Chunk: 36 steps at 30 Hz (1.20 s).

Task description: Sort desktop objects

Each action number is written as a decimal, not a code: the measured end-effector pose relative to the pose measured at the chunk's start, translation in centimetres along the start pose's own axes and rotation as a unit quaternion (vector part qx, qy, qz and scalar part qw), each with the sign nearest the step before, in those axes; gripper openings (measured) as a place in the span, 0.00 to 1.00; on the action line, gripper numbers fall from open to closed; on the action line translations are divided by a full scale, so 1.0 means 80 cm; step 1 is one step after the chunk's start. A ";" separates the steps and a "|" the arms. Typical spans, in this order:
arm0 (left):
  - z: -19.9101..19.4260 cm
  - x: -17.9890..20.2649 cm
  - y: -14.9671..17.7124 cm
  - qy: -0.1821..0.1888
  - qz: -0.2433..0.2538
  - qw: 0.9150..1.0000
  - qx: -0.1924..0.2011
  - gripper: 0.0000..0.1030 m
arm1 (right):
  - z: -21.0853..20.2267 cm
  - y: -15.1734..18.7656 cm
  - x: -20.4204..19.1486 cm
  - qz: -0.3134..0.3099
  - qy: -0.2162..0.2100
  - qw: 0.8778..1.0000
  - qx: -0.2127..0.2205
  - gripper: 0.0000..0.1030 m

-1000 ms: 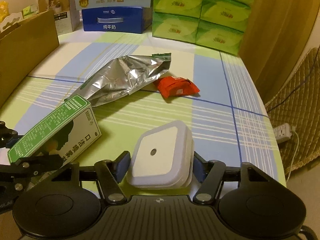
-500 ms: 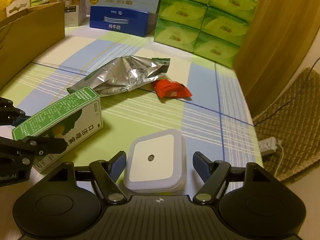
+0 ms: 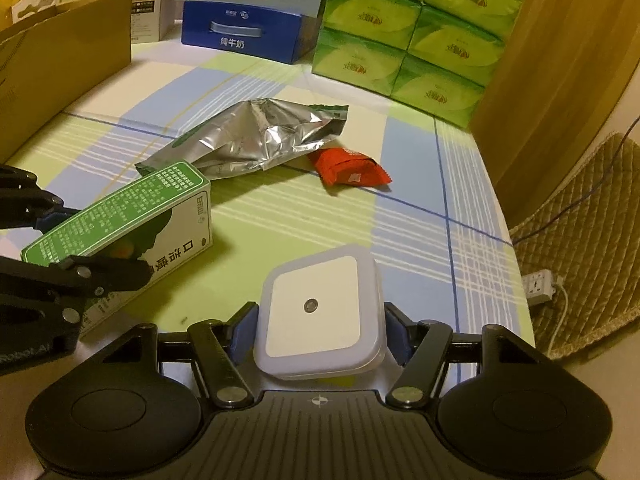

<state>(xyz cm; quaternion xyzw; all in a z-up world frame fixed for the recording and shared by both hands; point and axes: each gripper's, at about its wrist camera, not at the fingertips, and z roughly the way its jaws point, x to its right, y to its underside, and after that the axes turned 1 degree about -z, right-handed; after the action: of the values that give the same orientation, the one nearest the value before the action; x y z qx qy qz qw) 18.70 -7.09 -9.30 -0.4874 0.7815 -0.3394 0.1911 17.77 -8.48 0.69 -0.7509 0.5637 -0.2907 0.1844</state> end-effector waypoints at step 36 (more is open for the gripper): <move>-0.126 -0.061 -0.026 -0.073 -0.037 0.995 0.062 0.25 | -0.101 -0.085 -0.014 0.097 -0.087 0.984 0.118 0.60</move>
<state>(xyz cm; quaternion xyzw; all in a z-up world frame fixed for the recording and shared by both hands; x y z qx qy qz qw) 15.84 0.12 -0.94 -0.5267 0.7245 -0.3576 0.2643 17.35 -4.99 10.71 -0.6881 0.5776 -0.2691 0.3472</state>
